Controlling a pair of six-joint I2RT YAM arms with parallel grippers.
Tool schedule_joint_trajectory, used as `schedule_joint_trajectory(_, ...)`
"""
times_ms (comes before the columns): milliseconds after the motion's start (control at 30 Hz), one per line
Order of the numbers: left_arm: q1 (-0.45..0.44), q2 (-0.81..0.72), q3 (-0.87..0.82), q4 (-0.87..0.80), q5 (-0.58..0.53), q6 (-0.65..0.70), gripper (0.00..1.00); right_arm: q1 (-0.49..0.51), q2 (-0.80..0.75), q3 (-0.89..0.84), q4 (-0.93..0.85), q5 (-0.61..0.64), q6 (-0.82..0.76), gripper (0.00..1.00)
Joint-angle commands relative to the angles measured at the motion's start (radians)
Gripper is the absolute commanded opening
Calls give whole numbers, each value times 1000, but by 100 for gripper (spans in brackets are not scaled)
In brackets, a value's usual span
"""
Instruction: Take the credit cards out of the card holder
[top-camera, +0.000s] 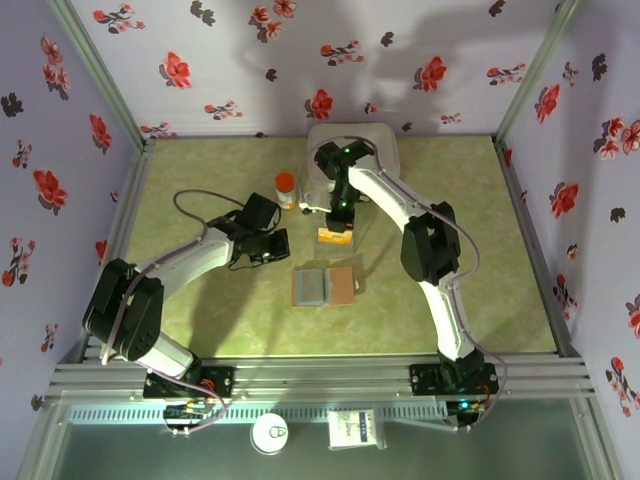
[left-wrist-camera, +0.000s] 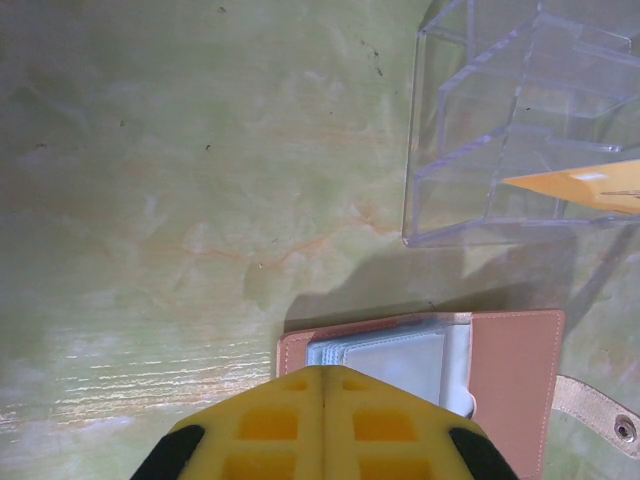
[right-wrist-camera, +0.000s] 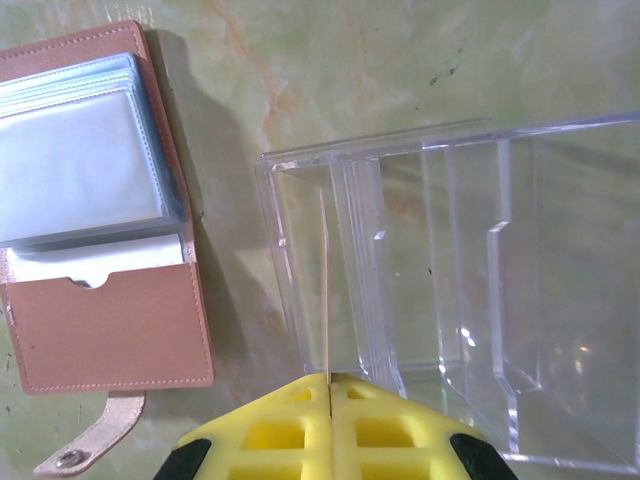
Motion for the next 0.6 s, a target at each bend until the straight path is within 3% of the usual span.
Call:
schedule_joint_trajectory(0,7,-5,-6,-12,-12,-4,0,-3,32,11,-40,-23,-30,0)
schedule_joint_trajectory(567,8,22,2,-9,-6,-7,0,-2,131,32,-77,-92,-35,1)
